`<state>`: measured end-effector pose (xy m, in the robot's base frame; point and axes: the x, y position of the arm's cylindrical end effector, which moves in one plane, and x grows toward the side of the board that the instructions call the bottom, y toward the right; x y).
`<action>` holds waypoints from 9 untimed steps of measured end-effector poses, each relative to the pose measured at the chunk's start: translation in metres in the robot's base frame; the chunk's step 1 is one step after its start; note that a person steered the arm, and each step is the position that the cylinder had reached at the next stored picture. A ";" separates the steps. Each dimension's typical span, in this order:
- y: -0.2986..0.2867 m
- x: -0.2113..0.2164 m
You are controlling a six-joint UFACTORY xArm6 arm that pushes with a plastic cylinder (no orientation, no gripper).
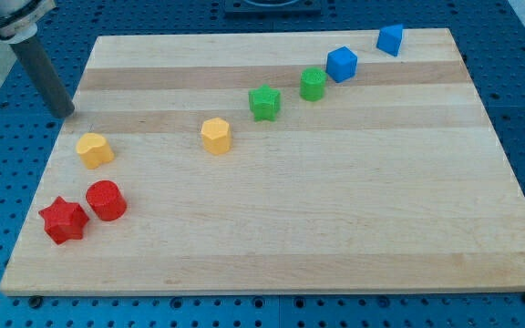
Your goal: Move the heart diagonally above the yellow hexagon
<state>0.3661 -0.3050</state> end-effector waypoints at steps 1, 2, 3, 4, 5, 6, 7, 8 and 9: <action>0.001 0.050; 0.002 0.109; 0.030 0.120; 0.051 0.061; 0.060 -0.004; 0.044 0.019; 0.040 0.075; 0.080 0.084; 0.092 0.031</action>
<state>0.3973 -0.2132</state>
